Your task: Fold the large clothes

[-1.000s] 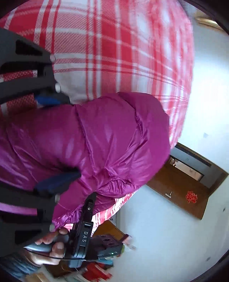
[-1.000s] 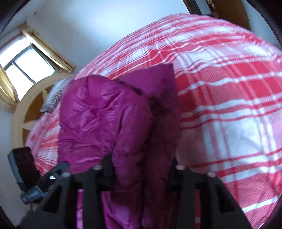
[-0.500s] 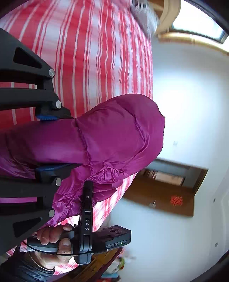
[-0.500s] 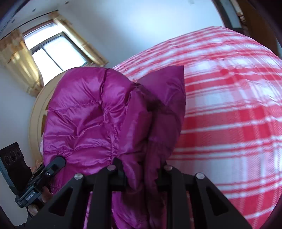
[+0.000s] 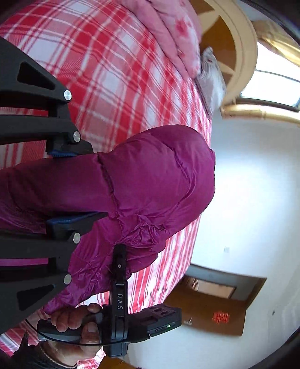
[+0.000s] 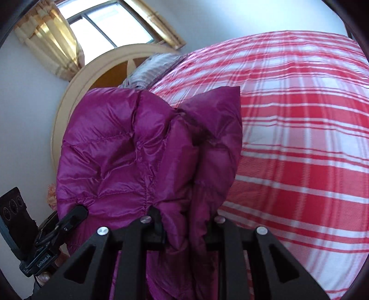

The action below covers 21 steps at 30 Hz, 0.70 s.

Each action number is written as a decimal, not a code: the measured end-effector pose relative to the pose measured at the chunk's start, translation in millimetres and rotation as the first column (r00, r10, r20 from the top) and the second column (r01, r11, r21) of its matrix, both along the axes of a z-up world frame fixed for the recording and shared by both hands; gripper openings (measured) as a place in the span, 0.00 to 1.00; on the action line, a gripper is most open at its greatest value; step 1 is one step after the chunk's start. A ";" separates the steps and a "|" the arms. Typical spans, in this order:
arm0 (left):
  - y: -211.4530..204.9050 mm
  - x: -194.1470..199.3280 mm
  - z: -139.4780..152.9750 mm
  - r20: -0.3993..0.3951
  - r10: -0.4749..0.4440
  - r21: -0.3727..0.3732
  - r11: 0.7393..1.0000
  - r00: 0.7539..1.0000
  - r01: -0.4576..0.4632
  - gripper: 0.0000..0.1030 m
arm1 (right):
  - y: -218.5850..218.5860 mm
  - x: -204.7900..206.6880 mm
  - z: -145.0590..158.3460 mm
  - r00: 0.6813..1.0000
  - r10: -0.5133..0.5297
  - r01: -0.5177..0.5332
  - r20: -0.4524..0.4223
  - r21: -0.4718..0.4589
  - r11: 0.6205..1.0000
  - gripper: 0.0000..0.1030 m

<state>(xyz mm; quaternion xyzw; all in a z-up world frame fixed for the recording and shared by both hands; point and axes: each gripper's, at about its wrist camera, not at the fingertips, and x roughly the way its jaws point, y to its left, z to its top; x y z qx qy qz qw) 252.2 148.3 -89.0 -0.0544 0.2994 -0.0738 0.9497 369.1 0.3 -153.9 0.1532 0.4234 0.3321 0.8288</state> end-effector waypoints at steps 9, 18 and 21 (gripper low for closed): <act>26.3 4.9 -38.9 -0.080 0.121 0.024 0.993 0.990 -0.119 0.63 | 22.5 17.2 -25.2 0.997 0.031 -0.033 -0.076 -0.024 0.999 0.25; 30.9 7.9 -57.6 -0.091 0.143 -0.006 0.990 0.986 -0.144 0.71 | 22.0 23.8 -37.7 0.994 0.010 -0.012 -0.109 -0.025 1.000 0.31; 31.9 9.1 -60.4 -0.094 0.150 -0.010 0.988 0.984 -0.152 0.74 | 18.7 21.6 -40.4 0.994 0.006 -0.009 -0.109 -0.023 1.000 0.33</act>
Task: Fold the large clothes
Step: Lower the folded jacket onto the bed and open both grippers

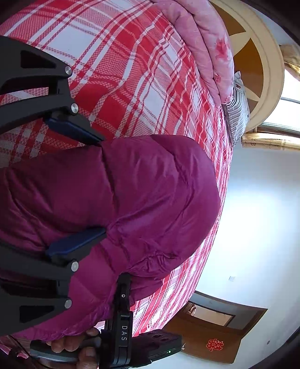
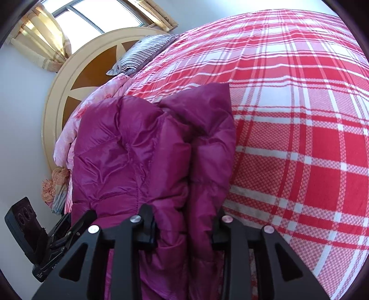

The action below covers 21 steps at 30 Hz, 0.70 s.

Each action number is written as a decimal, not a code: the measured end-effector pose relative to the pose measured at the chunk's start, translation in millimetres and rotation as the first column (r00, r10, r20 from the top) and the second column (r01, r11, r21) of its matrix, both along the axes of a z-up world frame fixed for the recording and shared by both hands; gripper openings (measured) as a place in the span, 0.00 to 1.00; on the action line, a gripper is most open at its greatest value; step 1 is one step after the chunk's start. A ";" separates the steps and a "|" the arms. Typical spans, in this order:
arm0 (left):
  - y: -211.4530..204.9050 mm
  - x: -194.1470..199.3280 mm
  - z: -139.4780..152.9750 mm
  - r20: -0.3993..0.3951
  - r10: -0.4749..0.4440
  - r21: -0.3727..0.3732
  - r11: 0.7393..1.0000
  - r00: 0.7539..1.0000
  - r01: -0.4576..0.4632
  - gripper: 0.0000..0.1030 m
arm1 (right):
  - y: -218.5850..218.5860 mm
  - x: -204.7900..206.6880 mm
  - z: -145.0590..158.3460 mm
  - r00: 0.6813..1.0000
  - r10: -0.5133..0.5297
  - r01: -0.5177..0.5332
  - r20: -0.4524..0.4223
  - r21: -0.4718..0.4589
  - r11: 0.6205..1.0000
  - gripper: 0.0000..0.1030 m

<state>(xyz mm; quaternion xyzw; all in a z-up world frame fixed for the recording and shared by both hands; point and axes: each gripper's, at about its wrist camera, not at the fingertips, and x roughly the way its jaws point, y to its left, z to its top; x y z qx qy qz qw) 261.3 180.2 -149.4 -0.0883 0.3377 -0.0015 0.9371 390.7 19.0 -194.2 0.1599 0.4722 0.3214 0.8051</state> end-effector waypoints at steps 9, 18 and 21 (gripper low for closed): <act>1.2 -2.5 -1.2 0.004 0.014 -0.006 1.000 1.000 -0.014 0.76 | -0.6 -1.1 -0.6 1.000 -0.009 0.009 0.006 -0.030 1.000 0.38; -5.6 -35.4 28.9 0.041 0.008 0.102 0.995 0.999 -0.013 0.77 | -14.4 -6.2 8.7 0.996 -0.086 0.087 0.020 -0.059 0.995 0.69; -3.5 -45.1 35.4 0.047 0.008 0.108 0.994 0.999 -0.013 0.77 | -19.1 -7.5 8.6 0.995 -0.102 0.103 0.014 -0.061 0.993 0.74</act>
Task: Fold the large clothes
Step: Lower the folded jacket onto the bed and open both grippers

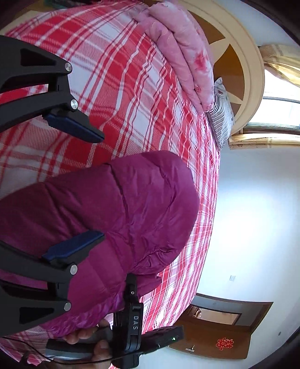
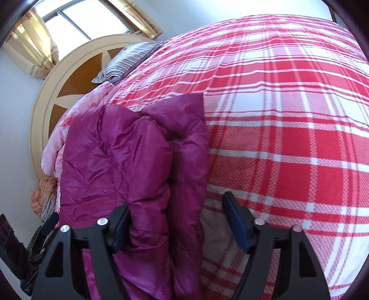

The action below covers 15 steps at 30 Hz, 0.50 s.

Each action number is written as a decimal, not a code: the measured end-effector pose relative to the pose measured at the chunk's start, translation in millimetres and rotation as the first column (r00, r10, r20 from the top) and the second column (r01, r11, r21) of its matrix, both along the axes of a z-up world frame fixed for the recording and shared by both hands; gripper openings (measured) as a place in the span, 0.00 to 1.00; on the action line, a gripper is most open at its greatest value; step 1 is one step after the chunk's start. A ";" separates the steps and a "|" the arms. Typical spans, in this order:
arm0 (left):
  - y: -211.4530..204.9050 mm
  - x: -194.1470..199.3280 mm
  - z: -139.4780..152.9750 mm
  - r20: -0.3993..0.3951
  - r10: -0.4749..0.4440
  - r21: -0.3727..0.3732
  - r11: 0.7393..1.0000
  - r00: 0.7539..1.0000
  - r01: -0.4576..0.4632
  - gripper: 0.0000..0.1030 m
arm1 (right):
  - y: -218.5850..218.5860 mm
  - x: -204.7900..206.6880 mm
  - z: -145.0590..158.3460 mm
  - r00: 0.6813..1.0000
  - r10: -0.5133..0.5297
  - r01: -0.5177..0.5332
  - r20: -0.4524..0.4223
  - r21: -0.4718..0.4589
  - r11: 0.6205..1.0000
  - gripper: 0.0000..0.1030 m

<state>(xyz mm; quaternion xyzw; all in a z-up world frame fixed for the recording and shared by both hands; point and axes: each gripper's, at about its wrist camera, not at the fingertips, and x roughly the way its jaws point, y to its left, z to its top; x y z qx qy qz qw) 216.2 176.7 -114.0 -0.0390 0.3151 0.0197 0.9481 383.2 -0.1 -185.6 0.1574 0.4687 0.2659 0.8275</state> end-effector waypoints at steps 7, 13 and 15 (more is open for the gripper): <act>3.2 -27.3 25.7 0.039 0.022 0.026 0.999 0.999 -0.023 0.77 | -14.8 -18.4 22.6 0.996 -0.069 0.071 0.049 -0.039 0.997 0.76; 4.0 -58.1 59.0 0.112 0.032 0.014 0.999 0.993 -0.034 0.77 | -29.9 -68.8 64.7 0.980 -0.152 0.159 0.130 -0.043 0.986 0.81; 3.0 -67.5 68.3 0.138 0.028 0.008 1.000 0.990 -0.029 0.77 | -32.0 -87.6 76.9 0.972 -0.168 0.176 0.163 -0.038 0.984 0.84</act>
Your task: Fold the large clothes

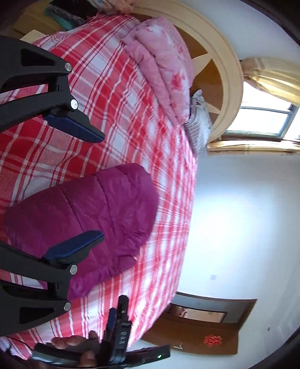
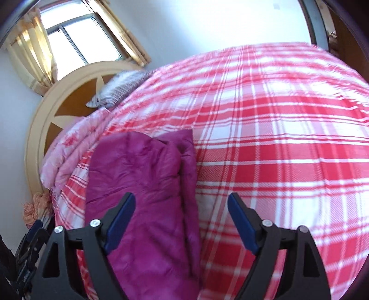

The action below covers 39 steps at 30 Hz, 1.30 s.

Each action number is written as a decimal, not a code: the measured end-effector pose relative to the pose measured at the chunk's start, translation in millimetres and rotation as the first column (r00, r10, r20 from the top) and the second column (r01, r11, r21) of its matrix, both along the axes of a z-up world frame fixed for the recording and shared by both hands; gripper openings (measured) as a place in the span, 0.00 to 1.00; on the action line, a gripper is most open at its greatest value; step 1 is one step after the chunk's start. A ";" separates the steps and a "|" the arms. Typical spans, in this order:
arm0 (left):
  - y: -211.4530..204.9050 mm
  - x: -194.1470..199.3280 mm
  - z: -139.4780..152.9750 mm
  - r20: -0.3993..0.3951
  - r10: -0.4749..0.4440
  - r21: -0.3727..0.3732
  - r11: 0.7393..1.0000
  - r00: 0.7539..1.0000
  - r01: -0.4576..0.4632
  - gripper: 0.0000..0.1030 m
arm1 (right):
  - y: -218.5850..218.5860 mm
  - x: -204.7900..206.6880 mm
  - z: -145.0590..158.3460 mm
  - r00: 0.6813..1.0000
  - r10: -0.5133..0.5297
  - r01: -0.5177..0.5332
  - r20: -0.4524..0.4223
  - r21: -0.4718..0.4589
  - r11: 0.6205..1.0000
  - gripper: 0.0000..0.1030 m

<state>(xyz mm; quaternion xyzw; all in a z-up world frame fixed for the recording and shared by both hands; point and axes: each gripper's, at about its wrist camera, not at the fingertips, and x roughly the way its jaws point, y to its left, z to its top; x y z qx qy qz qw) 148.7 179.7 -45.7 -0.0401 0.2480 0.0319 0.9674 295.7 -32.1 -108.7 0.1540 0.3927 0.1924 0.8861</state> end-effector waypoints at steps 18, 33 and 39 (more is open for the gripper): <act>-8.7 -34.4 38.2 0.104 -0.030 0.027 0.999 0.994 0.028 0.77 | 34.6 -103.9 84.9 0.927 0.080 -0.007 0.367 -0.196 0.981 0.97; -12.7 -35.0 35.3 0.095 -0.035 0.036 0.999 0.995 0.032 0.77 | 32.8 -115.5 85.9 0.921 0.081 -0.008 0.380 -0.191 0.982 0.98; -12.3 -34.8 35.2 0.093 -0.035 0.036 0.999 0.995 0.032 0.77 | 34.4 -116.6 86.1 0.921 0.084 -0.011 0.381 -0.192 0.981 0.98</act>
